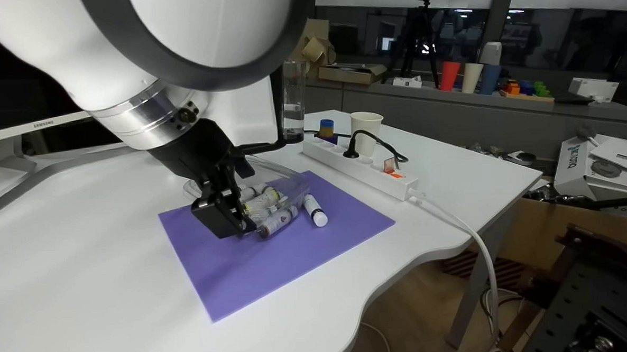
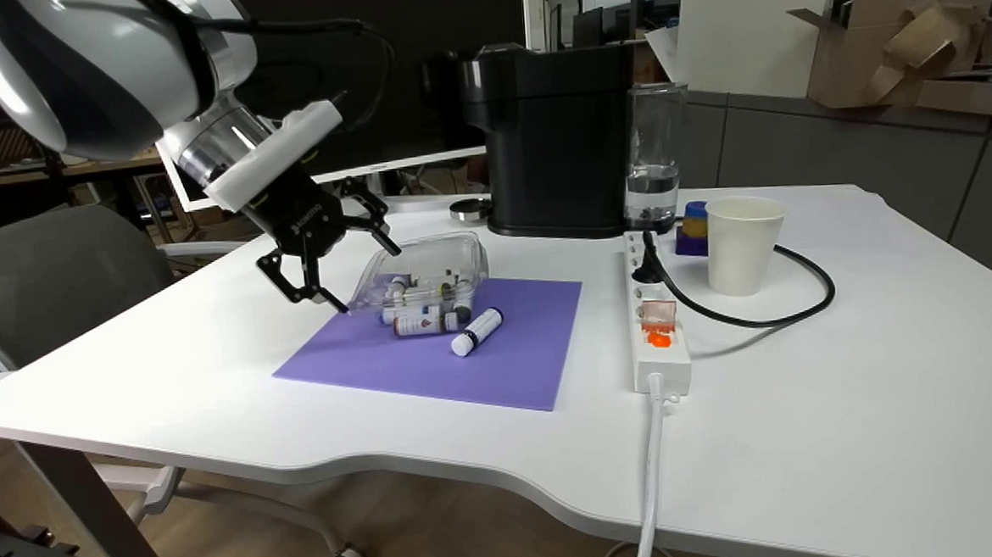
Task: Open the lid on the the clear container
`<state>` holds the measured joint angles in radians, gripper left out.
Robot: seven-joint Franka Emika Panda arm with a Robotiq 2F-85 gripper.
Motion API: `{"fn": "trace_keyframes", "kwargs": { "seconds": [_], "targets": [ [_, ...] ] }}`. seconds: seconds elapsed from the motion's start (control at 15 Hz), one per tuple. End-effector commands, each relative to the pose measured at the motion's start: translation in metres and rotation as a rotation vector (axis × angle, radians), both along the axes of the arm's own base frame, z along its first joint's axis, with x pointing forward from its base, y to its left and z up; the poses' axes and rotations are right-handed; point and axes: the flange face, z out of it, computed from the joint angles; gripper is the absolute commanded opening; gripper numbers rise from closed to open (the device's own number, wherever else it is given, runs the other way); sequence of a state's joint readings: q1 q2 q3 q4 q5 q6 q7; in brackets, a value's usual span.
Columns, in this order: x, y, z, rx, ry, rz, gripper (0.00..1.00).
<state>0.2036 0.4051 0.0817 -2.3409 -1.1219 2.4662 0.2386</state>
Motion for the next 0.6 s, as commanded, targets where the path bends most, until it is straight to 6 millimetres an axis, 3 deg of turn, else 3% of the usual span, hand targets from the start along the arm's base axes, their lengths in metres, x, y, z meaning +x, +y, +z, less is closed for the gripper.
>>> {"fn": "trace_keyframes", "kwargs": {
  "seconds": [0.0,0.53],
  "targets": [
    [0.004,-0.003,0.005,0.009,-0.041,-0.012,1.00],
    [0.006,-0.017,0.026,0.061,-0.111,-0.058,1.00]
  ]
}}
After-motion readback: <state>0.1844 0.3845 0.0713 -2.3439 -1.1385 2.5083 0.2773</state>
